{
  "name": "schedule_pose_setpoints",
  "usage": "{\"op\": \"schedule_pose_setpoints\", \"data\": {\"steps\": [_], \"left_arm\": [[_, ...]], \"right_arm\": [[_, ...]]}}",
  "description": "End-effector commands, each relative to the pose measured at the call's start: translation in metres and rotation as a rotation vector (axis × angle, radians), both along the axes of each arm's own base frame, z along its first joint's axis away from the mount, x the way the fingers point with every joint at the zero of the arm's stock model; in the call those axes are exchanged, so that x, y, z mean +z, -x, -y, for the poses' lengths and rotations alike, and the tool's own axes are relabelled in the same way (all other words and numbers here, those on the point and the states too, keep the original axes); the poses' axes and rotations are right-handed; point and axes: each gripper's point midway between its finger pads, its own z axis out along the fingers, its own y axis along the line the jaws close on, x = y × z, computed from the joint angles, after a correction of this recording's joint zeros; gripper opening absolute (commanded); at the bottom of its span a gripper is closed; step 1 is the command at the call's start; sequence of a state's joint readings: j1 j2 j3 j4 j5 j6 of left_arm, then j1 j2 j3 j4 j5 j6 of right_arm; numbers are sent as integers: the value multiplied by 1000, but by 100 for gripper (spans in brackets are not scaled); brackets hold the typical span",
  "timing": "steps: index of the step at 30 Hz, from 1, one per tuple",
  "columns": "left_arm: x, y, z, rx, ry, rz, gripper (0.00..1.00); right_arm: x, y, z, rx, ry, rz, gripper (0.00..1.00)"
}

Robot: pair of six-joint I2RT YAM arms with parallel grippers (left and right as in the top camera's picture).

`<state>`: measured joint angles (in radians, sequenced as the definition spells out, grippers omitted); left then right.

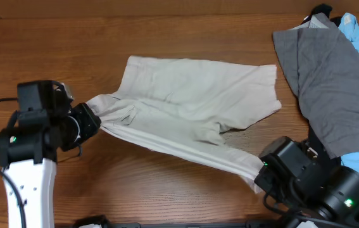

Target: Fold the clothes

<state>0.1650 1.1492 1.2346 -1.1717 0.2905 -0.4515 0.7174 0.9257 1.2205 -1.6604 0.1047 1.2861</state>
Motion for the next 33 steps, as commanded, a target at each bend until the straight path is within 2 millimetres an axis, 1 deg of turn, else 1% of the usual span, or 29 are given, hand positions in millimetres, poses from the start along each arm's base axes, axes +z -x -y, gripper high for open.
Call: {"op": "schedule_pose_setpoints", "data": {"steps": [1, 4, 7, 9, 11, 12, 13, 15, 16, 17, 18, 19, 22, 23, 24, 28, 31, 33], "left_arm": [[35, 5, -29, 46, -171, 87, 4], [43, 17, -30, 48, -186, 73, 4], [43, 19, -30, 50, -190, 63, 4], [41, 16, -31, 50, -190, 60, 4], [41, 11, -33, 54, -196, 64, 5], [39, 6, -35, 57, -200, 65, 4], [39, 3, -35, 57, -200, 67, 4], [36, -7, -41, 83, -211, 65, 4], [34, -11, -43, 88, -217, 64, 4], [31, -18, -46, 93, -225, 62, 4], [29, -24, -48, 94, -228, 61, 4], [27, -28, -49, 94, -228, 59, 4], [19, -44, -51, 93, -228, 57, 4], [14, -53, -53, 93, -228, 56, 4], [11, -58, -54, 94, -227, 56, 4], [-2, -81, -58, 103, -222, 55, 4], [-12, -96, -61, 109, -218, 58, 4], [-19, -110, -62, 108, -217, 67, 4]], "right_arm": [[16, -4, 11, 9, 31, 73, 4], [21, -5, 10, 24, 23, 84, 4], [23, -12, 14, 30, 56, 123, 4], [27, -27, 19, 32, 109, 194, 4], [33, -46, 18, 29, 150, 268, 4], [37, -61, 14, 38, 174, 314, 4], [38, -69, 12, 42, 188, 333, 4], [38, -97, 5, 42, 265, 384, 4], [36, -104, 3, 43, 291, 390, 4], [31, -119, 2, 34, 344, 392, 4], [26, -129, 1, 19, 375, 386, 4], [23, -134, 2, 10, 393, 381, 4], [9, -157, 4, -4, 446, 355, 4], [3, -170, 7, -9, 463, 347, 4], [0, -178, 10, -13, 471, 346, 4], [-9, -208, 22, -16, 491, 347, 4], [-14, -225, 30, -8, 483, 350, 4], [-16, -238, 34, -8, 466, 364, 4]]}}
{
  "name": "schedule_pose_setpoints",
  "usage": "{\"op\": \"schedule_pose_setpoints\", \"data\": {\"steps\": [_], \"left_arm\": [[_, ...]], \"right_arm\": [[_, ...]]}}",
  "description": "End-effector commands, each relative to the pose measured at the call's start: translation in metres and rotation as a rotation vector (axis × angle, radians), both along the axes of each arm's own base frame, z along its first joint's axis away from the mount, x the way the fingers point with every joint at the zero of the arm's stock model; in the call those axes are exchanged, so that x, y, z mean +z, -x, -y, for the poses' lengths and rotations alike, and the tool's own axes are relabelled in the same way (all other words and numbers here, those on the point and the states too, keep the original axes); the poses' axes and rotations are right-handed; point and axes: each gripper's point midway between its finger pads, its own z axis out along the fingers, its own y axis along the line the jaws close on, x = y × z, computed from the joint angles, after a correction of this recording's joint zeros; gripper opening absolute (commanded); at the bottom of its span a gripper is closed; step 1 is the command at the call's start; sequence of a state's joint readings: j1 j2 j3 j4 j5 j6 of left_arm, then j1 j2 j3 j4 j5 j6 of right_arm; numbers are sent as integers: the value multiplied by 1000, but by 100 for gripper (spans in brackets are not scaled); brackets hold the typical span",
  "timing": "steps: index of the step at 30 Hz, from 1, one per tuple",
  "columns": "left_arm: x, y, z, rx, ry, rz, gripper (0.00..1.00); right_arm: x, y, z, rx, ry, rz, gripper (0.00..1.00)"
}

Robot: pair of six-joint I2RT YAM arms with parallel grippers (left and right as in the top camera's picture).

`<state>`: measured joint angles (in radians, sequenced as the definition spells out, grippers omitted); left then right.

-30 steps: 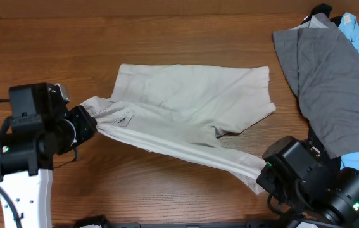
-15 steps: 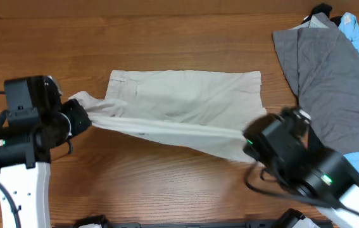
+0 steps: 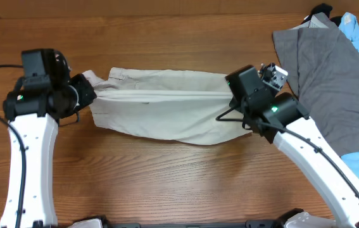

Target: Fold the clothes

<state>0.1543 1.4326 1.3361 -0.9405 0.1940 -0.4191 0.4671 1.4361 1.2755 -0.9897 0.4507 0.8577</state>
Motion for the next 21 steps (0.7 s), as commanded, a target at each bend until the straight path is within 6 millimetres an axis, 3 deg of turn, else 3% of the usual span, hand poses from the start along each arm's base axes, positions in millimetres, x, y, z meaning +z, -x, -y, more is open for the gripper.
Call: {"op": "schedule_pose_setpoints", "data": {"steps": [1, 7, 17, 21], "left_arm": [[-1, -25, -35, 99, -107, 36, 4], [-23, -64, -27, 84, -98, 71, 4], [-55, -107, -7, 36, -117, 111, 4], [-65, -120, -7, 38, -120, 130, 4]], "right_arm": [[7, -26, 43, -39, 112, 39, 4], [-12, -63, 35, 7, 73, 63, 4], [-71, -90, 41, -16, 96, -20, 4], [-83, -103, 41, -4, 104, -7, 4]]}}
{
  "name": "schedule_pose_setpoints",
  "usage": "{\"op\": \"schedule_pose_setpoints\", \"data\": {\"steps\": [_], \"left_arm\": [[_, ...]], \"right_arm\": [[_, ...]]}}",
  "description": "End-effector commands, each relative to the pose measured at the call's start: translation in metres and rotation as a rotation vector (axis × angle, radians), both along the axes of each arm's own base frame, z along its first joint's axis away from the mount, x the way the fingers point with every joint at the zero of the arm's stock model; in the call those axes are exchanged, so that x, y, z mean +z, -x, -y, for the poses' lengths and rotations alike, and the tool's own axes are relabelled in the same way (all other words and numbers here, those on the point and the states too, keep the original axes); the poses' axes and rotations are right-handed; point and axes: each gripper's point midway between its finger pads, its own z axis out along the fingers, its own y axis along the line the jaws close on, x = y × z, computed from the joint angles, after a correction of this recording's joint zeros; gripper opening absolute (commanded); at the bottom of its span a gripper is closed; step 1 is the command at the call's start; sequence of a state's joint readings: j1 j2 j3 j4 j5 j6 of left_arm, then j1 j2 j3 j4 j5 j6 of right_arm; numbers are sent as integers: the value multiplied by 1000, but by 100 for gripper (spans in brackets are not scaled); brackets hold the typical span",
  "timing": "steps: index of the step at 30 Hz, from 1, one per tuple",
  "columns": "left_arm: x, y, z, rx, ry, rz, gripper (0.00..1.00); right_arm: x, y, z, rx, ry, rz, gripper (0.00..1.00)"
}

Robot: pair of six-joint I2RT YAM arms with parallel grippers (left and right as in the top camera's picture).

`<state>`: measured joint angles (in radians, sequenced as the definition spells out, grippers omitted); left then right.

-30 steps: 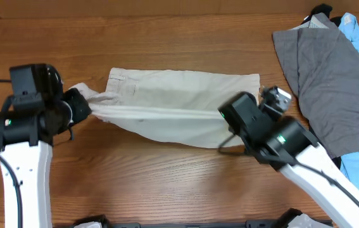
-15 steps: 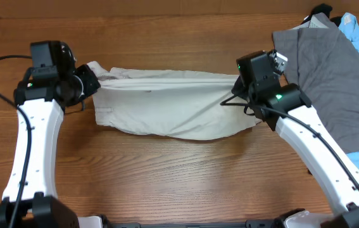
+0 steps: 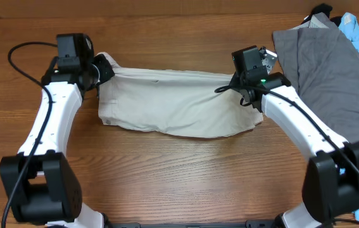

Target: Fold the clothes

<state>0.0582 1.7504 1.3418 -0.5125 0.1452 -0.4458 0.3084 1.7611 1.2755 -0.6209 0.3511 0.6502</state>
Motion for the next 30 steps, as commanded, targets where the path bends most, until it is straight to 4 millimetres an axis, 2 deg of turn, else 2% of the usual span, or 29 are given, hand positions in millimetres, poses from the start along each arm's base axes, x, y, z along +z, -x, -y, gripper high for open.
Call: {"op": "schedule_pose_setpoints", "data": {"steps": [1, 3, 4, 5, 6, 7, 8, 12, 17, 19, 21, 25, 28, 30], "left_arm": [[-2, -17, -27, 94, -75, 29, 4], [-6, -23, -27, 104, -66, 40, 7], [-9, -26, -28, 108, -63, 44, 22], [-10, -27, -28, 108, -63, 47, 46], [-11, -29, -28, 108, -64, 48, 78], [-12, -29, -28, 108, -65, 48, 98], [-11, -30, -28, 109, -66, 52, 100], [-9, -31, -35, 116, -69, 60, 100], [-8, -21, -47, 81, -111, 9, 100], [-1, -16, -60, 82, -155, -20, 100], [12, -12, -76, 86, -189, -36, 100], [40, -14, -94, 97, -207, -22, 100], [54, -18, -87, 72, -181, 4, 100], [54, -18, -81, 58, -178, 2, 100]], "right_arm": [[1, -15, 29, -61, 85, 33, 4], [0, -20, 27, -62, 78, 54, 4], [1, -24, 26, -62, 73, 69, 4], [2, -27, 26, -63, 70, 81, 6], [4, -30, 25, -64, 65, 96, 30], [5, -31, 24, -64, 63, 104, 67], [7, -33, 24, -65, 61, 111, 100], [2, -27, 23, -55, 56, 82, 100], [1, -10, 28, -52, 76, 14, 100], [9, -2, 28, -43, 74, 2, 100], [17, 1, 20, 37, 59, -6, 100], [29, 4, 4, 150, 12, 4, 100], [28, 6, -3, 184, -20, -7, 100], [27, 6, -6, 191, -31, -9, 100]]}}
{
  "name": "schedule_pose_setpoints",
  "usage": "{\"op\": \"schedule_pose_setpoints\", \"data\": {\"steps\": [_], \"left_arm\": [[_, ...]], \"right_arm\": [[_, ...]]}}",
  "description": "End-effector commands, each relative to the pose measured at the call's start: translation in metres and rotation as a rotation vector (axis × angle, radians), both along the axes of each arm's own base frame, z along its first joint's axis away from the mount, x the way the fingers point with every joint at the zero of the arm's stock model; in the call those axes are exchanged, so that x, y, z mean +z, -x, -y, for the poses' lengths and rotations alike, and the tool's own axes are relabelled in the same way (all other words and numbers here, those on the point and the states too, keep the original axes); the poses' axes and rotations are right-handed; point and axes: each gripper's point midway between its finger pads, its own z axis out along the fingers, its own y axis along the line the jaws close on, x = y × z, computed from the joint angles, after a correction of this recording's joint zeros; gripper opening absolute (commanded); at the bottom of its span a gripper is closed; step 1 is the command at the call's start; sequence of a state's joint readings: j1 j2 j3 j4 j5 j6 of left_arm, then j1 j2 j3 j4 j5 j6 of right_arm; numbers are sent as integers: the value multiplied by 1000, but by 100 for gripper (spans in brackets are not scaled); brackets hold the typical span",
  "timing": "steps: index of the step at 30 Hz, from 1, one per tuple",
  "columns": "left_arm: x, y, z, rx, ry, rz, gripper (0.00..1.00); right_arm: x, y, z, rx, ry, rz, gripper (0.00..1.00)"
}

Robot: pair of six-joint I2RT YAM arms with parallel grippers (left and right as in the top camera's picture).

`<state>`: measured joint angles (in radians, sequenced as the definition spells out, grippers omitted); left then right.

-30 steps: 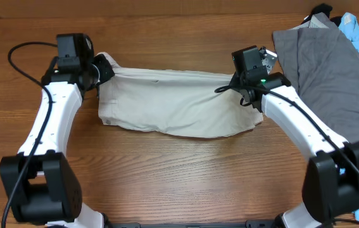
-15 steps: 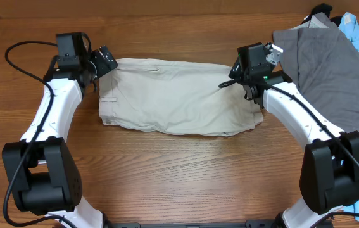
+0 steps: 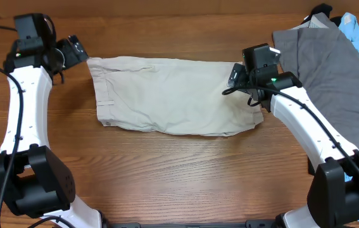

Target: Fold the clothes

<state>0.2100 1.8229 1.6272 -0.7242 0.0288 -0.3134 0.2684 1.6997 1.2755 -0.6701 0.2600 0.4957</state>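
Beige shorts (image 3: 173, 95) lie flat in the middle of the wooden table (image 3: 166, 171), folded in half, with the waistband at the left. My left gripper (image 3: 75, 50) is open just off the upper left corner of the shorts, apart from the cloth. My right gripper (image 3: 237, 74) sits at the upper right corner of the shorts, its fingers parted and nothing lifted in them.
A grey garment (image 3: 331, 69) is spread at the right side of the table, close to my right arm. A light blue garment (image 3: 356, 28) and a dark item (image 3: 321, 9) lie partly under it at the far right edge.
My left gripper has let go of the left end of the shorts and moved left, away from it. The right gripper has let go of the right end. The shorts now lie flat.
The shorts lay spread open, each gripper shut on a near corner. Then both grippers held that edge over the middle of the shorts. Then the edge was at the far side, the shorts doubled over. Now both grippers are off the cloth.
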Motion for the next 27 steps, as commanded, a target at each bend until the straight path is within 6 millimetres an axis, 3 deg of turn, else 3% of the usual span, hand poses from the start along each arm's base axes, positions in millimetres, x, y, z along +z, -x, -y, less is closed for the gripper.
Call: {"op": "schedule_pose_setpoints", "data": {"steps": [1, 8, 13, 16, 17, 18, 21, 22, 27], "left_arm": [[4, -5, 17, -67, -4, -1, 100], [-13, 19, 53, -167, 157, -107, 100], [-26, 42, 59, -196, 184, -215, 100], [-30, 53, 54, -194, 188, -258, 100], [-31, 57, 51, -192, 190, -270, 100], [-32, 59, 50, -198, 191, -276, 100], [-33, 62, 49, -271, 161, -285, 100], [-34, 63, 50, -299, 148, -288, 100], [-41, 60, 52, -356, 138, -291, 99]], "right_arm": [[12, -2, -11, 60, -43, 18, 100], [12, -3, -19, 171, -24, 17, 99], [4, -12, -21, 232, 17, 21, 84], [-13, -10, -22, 234, 21, -23, 59], [-22, -9, -22, 234, 23, -47, 42], [-29, -9, -22, 235, 22, -64, 32], [-49, -6, -23, 238, 18, -110, 8], [-56, -5, -24, 241, 16, -126, 4], [-71, -1, -26, 250, 8, -165, 4]]}}
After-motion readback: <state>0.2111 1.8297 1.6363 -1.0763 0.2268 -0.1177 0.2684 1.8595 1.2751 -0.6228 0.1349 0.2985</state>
